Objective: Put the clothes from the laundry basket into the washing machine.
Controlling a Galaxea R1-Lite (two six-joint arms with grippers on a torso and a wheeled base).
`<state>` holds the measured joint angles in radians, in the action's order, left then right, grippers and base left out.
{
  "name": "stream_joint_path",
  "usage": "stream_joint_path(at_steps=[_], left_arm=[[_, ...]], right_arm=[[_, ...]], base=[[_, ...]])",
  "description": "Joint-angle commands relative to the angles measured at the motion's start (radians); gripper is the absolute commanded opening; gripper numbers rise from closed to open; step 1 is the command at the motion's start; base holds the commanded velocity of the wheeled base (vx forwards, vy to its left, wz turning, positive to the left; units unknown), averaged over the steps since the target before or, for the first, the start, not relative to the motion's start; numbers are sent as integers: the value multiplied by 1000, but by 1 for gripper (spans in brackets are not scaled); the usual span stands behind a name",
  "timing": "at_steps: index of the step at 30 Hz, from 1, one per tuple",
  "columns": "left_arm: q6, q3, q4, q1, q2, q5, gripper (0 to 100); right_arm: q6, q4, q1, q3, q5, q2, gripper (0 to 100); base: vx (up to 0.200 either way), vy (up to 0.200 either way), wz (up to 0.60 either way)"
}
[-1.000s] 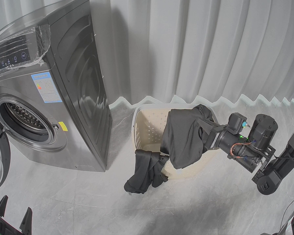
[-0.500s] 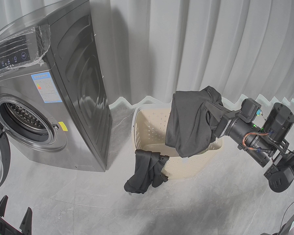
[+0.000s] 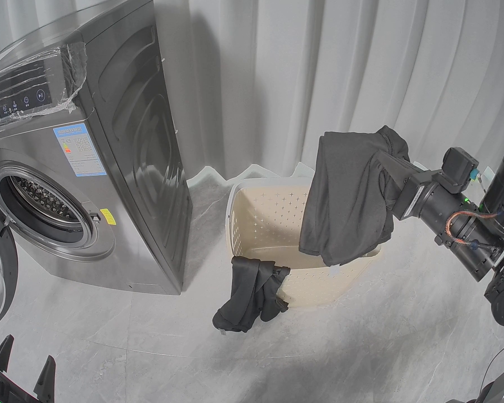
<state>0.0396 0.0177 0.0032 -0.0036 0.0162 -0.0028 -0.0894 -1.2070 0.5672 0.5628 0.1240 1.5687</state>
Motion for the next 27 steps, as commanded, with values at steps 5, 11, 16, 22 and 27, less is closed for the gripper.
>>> stream_joint_path(at_steps=[5,11,16,22,27], left_arm=[[6,-15,0,-1,-16,0,100],[8,-16,0,-1,-16,1,100],[8,-16,0,1,-16,0,100],[10,-16,0,1,-16,1,100],[11,-16,0,1,-16,1,100]], right_arm=[[10,101,28,0,78,-153,0],[8,101,28,-20,83,-151,0],[2,90,29,-35,78,-145,0],[-1,87,33,-34,74,-145,0],[-3,83,33,-35,72,-125,0]], base=[[-200,0,0],[-100,0,0],[0,0,0],[0,167,0],[0,200,0]])
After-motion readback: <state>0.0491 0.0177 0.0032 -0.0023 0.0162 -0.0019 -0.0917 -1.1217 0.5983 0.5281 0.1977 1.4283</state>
